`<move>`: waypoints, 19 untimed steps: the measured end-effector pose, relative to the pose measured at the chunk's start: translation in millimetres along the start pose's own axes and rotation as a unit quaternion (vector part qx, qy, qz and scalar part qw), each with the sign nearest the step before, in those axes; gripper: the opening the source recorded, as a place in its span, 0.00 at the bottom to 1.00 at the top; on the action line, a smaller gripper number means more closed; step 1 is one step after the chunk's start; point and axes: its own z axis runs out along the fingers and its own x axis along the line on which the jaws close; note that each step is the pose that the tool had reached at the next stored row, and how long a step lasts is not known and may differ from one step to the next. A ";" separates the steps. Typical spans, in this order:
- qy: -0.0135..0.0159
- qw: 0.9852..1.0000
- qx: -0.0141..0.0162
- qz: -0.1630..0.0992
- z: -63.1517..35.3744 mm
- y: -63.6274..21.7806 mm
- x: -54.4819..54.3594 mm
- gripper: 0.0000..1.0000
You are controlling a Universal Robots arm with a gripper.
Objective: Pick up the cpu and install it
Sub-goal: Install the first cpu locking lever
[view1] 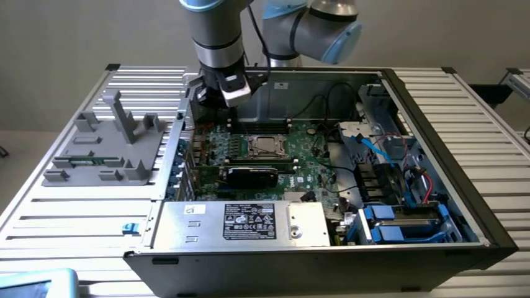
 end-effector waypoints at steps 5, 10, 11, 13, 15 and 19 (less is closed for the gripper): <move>0.001 1.000 0.003 0.000 0.5 3.4 9.7 0.11; 0.002 1.000 0.006 0.001 1.1 7.3 20.8 0.11; 0.002 1.000 0.006 0.001 1.2 8.0 22.8 0.11; 0.003 1.000 0.007 0.001 1.4 9.2 26.4 0.11; 0.003 1.000 0.007 0.002 1.5 9.6 27.3 0.11; 0.003 1.000 0.008 0.002 1.5 9.6 27.3 0.11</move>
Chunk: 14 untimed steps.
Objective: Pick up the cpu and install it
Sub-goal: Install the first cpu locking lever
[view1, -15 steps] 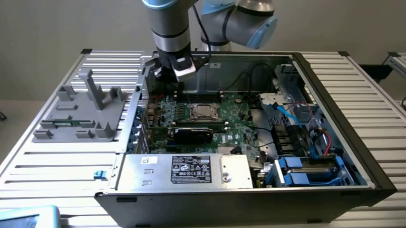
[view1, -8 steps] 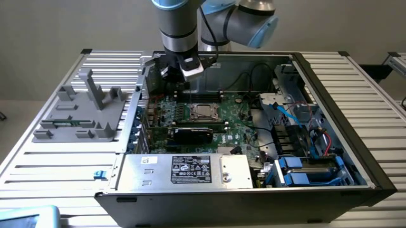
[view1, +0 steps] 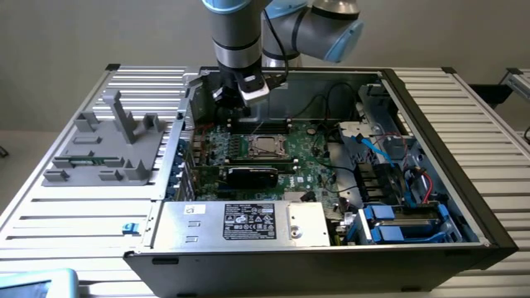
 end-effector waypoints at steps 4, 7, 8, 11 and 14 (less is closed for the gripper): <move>0.000 1.000 0.000 0.000 -0.1 0.2 0.0 0.11; 0.000 1.000 0.000 0.000 -0.1 0.2 -0.1 0.11; 0.000 1.000 0.000 0.000 -0.1 0.2 -0.1 0.11; 0.000 1.000 0.000 0.000 -0.1 0.2 -0.1 0.11; 0.000 1.000 -0.002 0.002 -0.1 0.2 -0.1 0.11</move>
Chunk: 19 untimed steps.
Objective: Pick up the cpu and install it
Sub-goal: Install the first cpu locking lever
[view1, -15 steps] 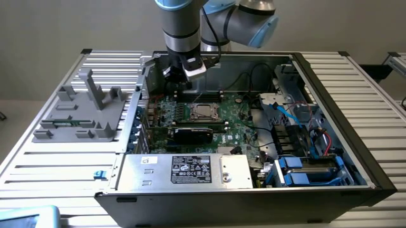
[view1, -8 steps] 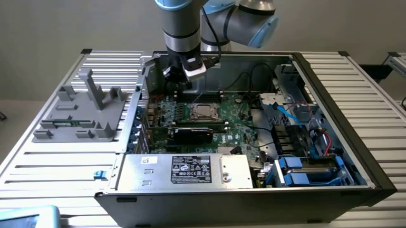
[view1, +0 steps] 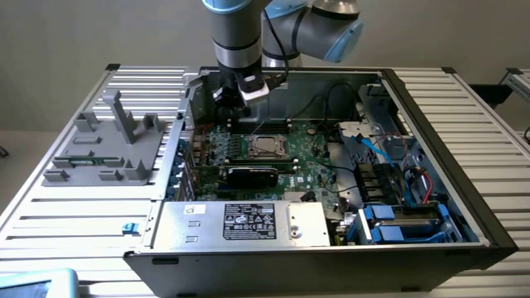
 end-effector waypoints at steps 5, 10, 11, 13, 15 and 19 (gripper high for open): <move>-0.002 1.000 -0.006 0.001 0.0 0.0 0.0 0.11; 0.006 1.000 -0.010 0.026 0.4 0.1 0.0 0.11; 0.008 0.999 -0.011 0.033 0.5 0.1 -0.1 0.11; 0.012 0.999 -0.013 0.048 0.9 0.2 -0.1 0.11; 0.016 0.998 -0.016 0.063 1.4 0.4 -0.2 0.11; 0.025 0.995 -0.020 0.092 4.0 1.2 -0.6 0.11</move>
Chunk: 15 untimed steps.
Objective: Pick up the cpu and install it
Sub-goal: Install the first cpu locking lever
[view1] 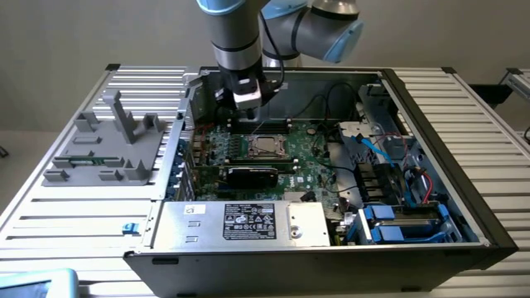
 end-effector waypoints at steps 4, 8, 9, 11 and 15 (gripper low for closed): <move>0.007 1.000 0.002 0.021 3.2 0.9 -0.4 0.11; 0.010 0.999 0.004 0.032 8.2 2.2 -1.9 0.11; 0.011 0.999 0.004 0.034 9.6 2.6 -2.5 0.11; 0.012 0.999 0.004 0.036 10.9 3.0 -3.2 0.11; 0.012 0.999 0.004 0.038 10.9 2.9 -3.4 0.11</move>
